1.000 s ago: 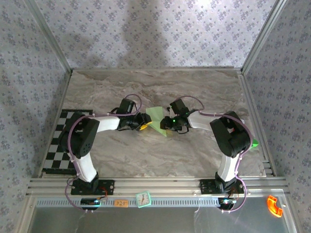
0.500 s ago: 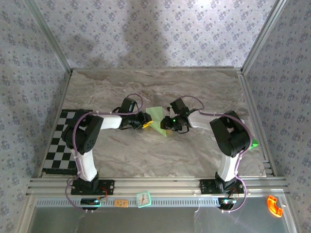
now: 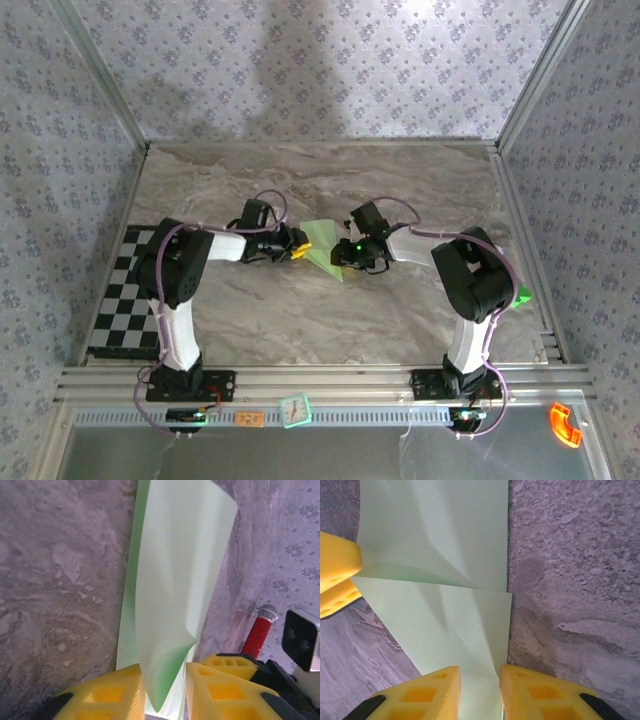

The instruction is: Fold a paper plane with a square sheet of paper (pick it up from the middle)

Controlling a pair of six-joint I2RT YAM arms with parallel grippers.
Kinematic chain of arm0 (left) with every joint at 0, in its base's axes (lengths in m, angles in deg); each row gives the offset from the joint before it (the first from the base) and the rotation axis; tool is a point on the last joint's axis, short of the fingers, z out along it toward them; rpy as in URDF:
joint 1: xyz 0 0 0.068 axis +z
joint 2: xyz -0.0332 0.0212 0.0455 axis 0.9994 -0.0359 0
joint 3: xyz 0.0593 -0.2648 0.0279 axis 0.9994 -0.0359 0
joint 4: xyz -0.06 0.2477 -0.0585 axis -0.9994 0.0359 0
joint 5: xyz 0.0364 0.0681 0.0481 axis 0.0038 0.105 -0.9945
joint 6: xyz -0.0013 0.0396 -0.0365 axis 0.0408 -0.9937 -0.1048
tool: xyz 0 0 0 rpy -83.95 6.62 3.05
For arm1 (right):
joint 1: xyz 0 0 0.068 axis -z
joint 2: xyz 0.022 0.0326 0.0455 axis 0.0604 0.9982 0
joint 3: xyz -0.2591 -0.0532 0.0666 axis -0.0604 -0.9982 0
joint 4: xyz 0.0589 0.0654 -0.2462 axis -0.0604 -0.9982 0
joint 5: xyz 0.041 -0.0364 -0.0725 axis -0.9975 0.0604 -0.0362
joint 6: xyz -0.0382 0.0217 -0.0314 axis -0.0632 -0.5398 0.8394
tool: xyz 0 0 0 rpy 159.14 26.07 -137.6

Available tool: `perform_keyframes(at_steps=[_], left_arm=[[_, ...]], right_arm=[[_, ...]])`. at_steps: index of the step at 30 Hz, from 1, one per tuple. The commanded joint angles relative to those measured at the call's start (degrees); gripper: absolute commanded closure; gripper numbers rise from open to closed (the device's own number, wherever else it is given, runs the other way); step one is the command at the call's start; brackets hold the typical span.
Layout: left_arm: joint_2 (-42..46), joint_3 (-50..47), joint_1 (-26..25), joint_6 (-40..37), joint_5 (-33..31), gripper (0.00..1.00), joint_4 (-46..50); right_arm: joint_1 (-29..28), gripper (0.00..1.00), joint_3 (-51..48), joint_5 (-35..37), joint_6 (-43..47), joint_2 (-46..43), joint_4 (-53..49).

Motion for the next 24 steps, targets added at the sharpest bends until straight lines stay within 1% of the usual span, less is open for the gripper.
perform_keyframes(at_steps=[1,10,17,21,24], left_arm=[[-1.29,3.21,0.57,-3.64,4.58,0.72,2.14],[-3.47,8.09,0.53,-10.15,8.42,0.72,10.50],[-4.69,10.41,0.47,-12.93,8.71,0.72,15.57],[-4.85,11.21,0.51,-14.21,8.41,0.76,17.30],[-4.69,11.35,0.50,-14.59,8.20,0.82,17.79]], right_arm=[[0.60,0.69,-0.02,1.70,0.28,2.04,-3.10],[0.77,0.69,-0.15,1.58,0.28,1.95,-3.01],[0.80,0.69,-0.09,1.68,0.31,1.78,-3.09],[0.84,0.69,-0.01,1.59,0.36,1.62,-2.94],[0.90,0.68,0.12,1.28,0.69,1.19,-2.39]])
